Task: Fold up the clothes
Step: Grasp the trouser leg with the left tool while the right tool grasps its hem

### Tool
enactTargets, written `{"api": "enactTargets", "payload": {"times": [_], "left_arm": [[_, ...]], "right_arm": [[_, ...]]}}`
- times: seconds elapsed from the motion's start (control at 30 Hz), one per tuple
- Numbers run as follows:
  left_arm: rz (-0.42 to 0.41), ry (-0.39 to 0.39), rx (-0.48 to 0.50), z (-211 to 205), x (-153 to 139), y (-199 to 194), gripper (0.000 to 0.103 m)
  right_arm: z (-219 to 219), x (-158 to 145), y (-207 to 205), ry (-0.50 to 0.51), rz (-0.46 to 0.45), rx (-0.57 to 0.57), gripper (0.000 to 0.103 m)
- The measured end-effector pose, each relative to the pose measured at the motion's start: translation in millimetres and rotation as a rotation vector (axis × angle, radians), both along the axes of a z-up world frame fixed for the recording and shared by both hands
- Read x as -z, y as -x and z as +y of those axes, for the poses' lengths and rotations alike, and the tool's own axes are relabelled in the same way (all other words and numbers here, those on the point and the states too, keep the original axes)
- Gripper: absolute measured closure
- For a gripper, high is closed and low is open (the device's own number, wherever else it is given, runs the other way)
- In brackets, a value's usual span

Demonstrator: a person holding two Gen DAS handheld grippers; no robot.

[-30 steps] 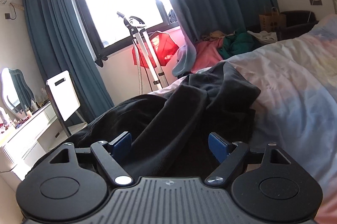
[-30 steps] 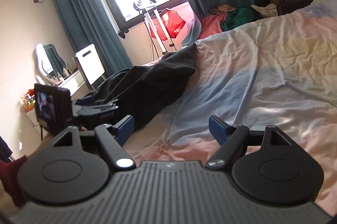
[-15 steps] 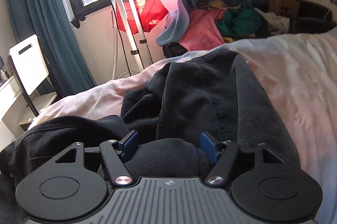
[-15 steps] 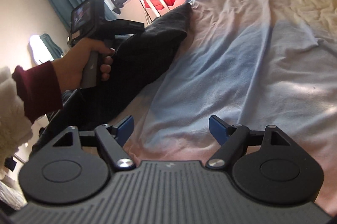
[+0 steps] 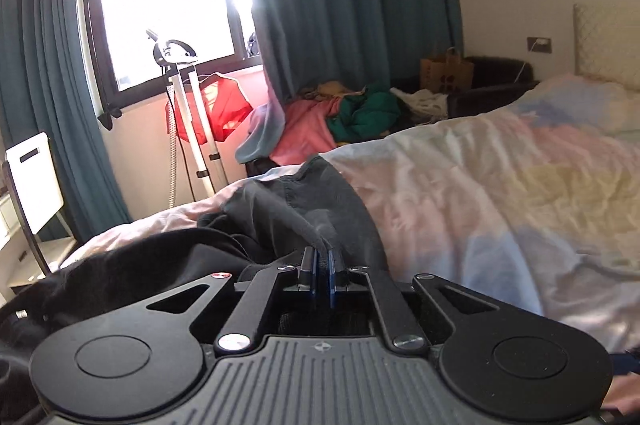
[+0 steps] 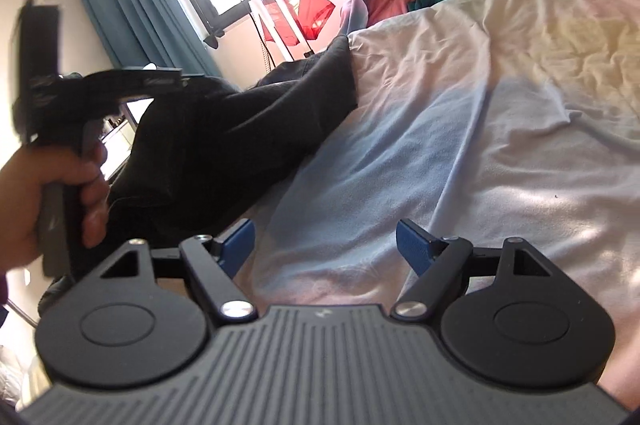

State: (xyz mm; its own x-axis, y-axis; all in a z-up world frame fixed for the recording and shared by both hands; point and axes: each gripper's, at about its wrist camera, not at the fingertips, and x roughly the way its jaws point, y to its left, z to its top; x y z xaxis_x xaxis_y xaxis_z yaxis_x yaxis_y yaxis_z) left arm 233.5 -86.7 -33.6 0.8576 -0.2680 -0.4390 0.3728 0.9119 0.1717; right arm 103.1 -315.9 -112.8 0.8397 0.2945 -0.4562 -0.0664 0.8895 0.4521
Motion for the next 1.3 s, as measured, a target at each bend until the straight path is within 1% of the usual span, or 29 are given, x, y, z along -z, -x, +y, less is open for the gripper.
{"api": "enactTargets", "payload": {"times": [0.1, 0.13, 0.23, 0.37, 0.43, 0.5, 0.57, 0.6, 0.67, 0.77, 0.83, 0.9, 0.97, 1.0, 1.07, 1.1, 1.13, 1.17, 1.2, 1.23, 1.27, 1.3], "left_arm": [[0.049, 0.054, 0.054, 19, 13, 68, 0.098], [0.068, 0.065, 0.064, 27, 21, 87, 0.098], [0.100, 0.073, 0.032, 43, 50, 127, 0.098], [0.153, 0.183, -0.033, 68, 64, 144, 0.097], [0.148, 0.234, -0.042, 77, 62, 144, 0.097], [0.194, 0.318, -0.052, 89, 63, 137, 0.097], [0.214, 0.356, -0.049, 96, 70, 134, 0.096], [0.223, 0.375, -0.048, 100, 74, 133, 0.096], [0.241, 0.411, -0.045, 107, 81, 130, 0.096], [0.298, 0.480, -0.051, 117, 91, 118, 0.096], [0.306, 0.516, -0.043, 122, 97, 113, 0.096], [0.299, 0.511, -0.018, 122, 103, 111, 0.096], [0.294, 0.502, -0.003, 124, 110, 109, 0.096], [0.306, 0.517, 0.006, 126, 114, 107, 0.096], [0.330, 0.550, 0.019, 130, 121, 99, 0.096], [0.338, 0.566, 0.022, 132, 125, 96, 0.096], [0.347, 0.585, 0.026, 134, 128, 92, 0.096], [0.361, 0.603, 0.026, 136, 130, 87, 0.097], [0.374, 0.618, 0.033, 137, 132, 85, 0.097], [0.387, 0.633, 0.041, 138, 135, 83, 0.097], [0.379, 0.618, 0.052, 137, 135, 82, 0.097], [0.369, 0.600, 0.063, 137, 134, 82, 0.097]], "right_arm": [[0, -8, 16, 0.000, -0.022, 0.013, 0.023], [1, -10, 21, 0.001, -0.024, 0.012, 0.023], [5, -13, 34, -0.007, -0.034, -0.004, 0.023], [19, -15, 45, 0.018, -0.042, -0.059, 0.022], [26, -17, 48, 0.031, -0.043, -0.068, 0.022], [32, -22, 47, 0.034, -0.038, -0.077, 0.022], [40, -29, 39, 0.032, -0.011, -0.092, 0.022], [45, -33, 29, 0.035, 0.001, -0.097, 0.022], [58, -38, -6, 0.050, 0.018, -0.103, 0.022], [78, -47, -58, 0.072, 0.045, -0.113, 0.022], [91, -52, -93, 0.087, 0.062, -0.120, 0.023], [105, -58, -127, 0.102, 0.080, -0.126, 0.029], [118, -64, -162, 0.117, 0.098, -0.133, 0.031], [124, -63, -178, 0.126, 0.116, -0.144, 0.032], [136, -53, -208, 0.147, 0.171, -0.183, 0.032], [142, -48, -223, 0.158, 0.199, -0.202, 0.034], [150, -43, -233, 0.202, 0.221, -0.222, 0.034], [160, -38, -238, 0.282, 0.235, -0.241, 0.037], [167, -32, -240, 0.353, 0.243, -0.253, 0.052], [172, -27, -239, 0.411, 0.246, -0.254, 0.062], [172, -26, -236, 0.446, 0.243, -0.245, 0.074], [168, -26, -232, 0.457, 0.232, -0.232, 0.087]]}}
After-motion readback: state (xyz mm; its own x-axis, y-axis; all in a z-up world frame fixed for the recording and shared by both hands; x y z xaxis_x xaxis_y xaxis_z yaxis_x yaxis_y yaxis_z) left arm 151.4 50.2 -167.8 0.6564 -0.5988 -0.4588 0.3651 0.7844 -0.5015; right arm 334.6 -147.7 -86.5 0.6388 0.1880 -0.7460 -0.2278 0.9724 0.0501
